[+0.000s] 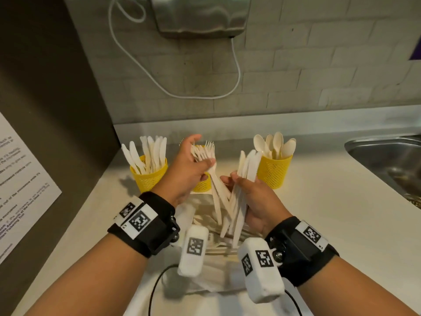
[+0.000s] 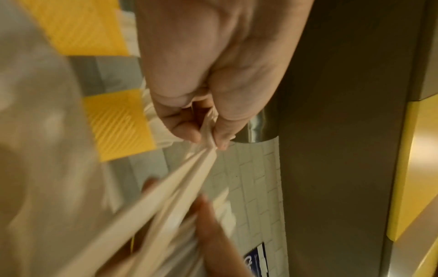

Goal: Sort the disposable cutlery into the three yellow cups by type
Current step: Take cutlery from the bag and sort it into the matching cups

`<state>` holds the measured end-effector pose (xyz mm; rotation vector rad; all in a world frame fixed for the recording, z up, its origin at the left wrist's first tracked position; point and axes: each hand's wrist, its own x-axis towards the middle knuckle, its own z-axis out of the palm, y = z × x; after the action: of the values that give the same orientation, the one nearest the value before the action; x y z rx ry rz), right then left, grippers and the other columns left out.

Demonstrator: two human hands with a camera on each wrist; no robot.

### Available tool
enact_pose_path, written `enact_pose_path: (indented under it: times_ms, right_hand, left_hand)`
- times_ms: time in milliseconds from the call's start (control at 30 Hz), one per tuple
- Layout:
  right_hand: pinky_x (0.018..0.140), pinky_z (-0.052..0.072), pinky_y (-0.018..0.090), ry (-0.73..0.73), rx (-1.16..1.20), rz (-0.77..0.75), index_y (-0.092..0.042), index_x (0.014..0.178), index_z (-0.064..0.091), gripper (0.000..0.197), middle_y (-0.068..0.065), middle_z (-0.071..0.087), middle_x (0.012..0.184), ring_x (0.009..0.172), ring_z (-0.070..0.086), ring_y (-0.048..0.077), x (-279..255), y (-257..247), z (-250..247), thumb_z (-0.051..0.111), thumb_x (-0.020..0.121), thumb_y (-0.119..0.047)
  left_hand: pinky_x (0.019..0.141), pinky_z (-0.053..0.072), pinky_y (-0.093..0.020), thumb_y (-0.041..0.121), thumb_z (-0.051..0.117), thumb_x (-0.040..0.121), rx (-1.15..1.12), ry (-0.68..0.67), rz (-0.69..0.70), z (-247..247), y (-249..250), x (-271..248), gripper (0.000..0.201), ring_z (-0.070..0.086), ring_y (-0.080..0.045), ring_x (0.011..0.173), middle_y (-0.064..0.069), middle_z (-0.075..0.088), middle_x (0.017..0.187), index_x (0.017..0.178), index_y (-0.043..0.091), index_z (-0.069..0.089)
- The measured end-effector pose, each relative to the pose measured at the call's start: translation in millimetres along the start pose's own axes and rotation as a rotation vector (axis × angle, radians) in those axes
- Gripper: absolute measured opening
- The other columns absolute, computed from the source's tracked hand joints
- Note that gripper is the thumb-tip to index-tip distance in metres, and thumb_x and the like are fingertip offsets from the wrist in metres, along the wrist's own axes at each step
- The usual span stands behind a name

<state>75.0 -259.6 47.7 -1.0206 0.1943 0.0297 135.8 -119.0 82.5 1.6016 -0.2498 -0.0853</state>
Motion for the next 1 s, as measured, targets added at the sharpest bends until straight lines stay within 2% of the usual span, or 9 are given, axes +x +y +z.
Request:
enact_pose_path:
  times_ms: [100,200,367,433,500,667,800,867,1000]
  right_hand:
    - [0.071,0.054,0.035,0.112,0.103,-0.05,-0.008,0.098,0.056,0.009,0.007,0.067,0.076,0.07,0.066,0.02,7.1,-6.4,-10.2,0.049,0.097,-0.014]
    - [0.066,0.052,0.033,0.144,0.165,-0.069,-0.011,0.094,0.056,0.009,0.005,0.065,0.072,0.063,0.063,0.018,8.7,-9.6,-17.7,0.049,0.097,-0.015]
    - [0.058,0.045,0.028,0.131,0.151,-0.07,-0.013,0.088,0.054,0.01,0.001,0.059,0.064,0.054,0.055,0.013,7.0,-10.4,-19.5,0.05,0.096,-0.015]
    - [0.056,0.042,0.027,0.145,0.137,-0.072,-0.014,0.089,0.054,0.009,0.0,0.057,0.062,0.052,0.051,0.012,7.9,-10.5,-21.4,0.05,0.096,-0.015]
    - [0.054,0.041,0.027,0.165,0.13,-0.077,-0.013,0.094,0.054,0.004,0.0,0.056,0.062,0.052,0.049,0.012,9.3,-10.1,-24.9,0.05,0.096,-0.015]
    - [0.048,0.039,0.024,0.188,0.151,-0.083,-0.013,0.101,0.049,0.006,0.0,0.055,0.062,0.05,0.047,0.011,13.5,-7.0,-33.6,0.049,0.096,-0.014]
    - [0.047,0.038,0.023,0.189,0.167,-0.095,-0.013,0.101,0.049,0.005,0.0,0.054,0.06,0.049,0.046,0.01,13.2,-6.6,-37.1,0.049,0.096,-0.014]
    - [0.046,0.038,0.023,0.19,0.153,-0.104,-0.013,0.101,0.049,0.005,-0.001,0.054,0.06,0.048,0.046,0.01,13.8,-6.5,-37.9,0.049,0.096,-0.014]
    - [0.048,0.037,0.024,0.188,0.121,-0.114,-0.013,0.099,0.05,0.004,0.0,0.054,0.061,0.05,0.046,0.011,13.9,-6.1,-38.5,0.048,0.096,-0.012]
  left_hand:
    - [0.064,0.051,-0.025,0.005,0.056,0.091,0.017,0.085,0.169,-20.6,26.7,20.8,0.037,0.059,-0.014,0.083,0.003,0.058,0.096,0.103,0.04,0.054]
    - [0.073,0.053,-0.029,0.011,0.054,0.092,0.082,0.203,0.275,-34.8,52.6,47.9,0.032,0.059,-0.013,0.087,0.007,0.059,0.093,0.091,0.042,0.057]
    - [0.085,0.055,-0.04,0.013,0.049,0.091,0.262,0.26,0.367,-29.5,59.7,84.8,0.024,0.065,-0.022,0.096,-0.013,0.06,0.111,0.111,0.025,0.051]
    - [0.081,0.056,-0.038,0.013,0.047,0.091,0.301,0.267,0.354,-24.0,51.8,94.5,0.029,0.065,-0.022,0.092,-0.019,0.056,0.117,0.119,0.019,0.048]
    - [0.073,0.058,-0.033,0.01,0.044,0.091,0.249,0.297,0.335,-18.3,45.6,100.6,0.028,0.066,-0.022,0.084,-0.022,0.054,0.117,0.117,0.02,0.045]
    - [0.062,0.053,-0.027,0.004,0.039,0.094,-0.035,0.439,0.315,-7.4,41.1,107.4,0.021,0.051,-0.008,0.061,0.0,0.05,0.085,0.106,0.021,0.037]
    - [0.053,0.049,-0.026,0.012,0.039,0.094,-0.017,0.462,0.389,-5.8,42.3,106.1,0.018,0.048,-0.01,0.059,-0.003,0.049,0.088,0.108,0.023,0.038]
    - [0.054,0.051,-0.032,0.017,0.044,0.093,0.005,0.496,0.456,-4.6,44.8,106.7,0.019,0.051,-0.011,0.063,0.0,0.051,0.089,0.107,0.029,0.039]
    - [0.074,0.054,-0.052,0.024,0.05,0.088,0.043,0.497,0.504,-0.1,43.7,109.0,0.023,0.055,-0.02,0.079,-0.002,0.053,0.099,0.106,0.033,0.04]
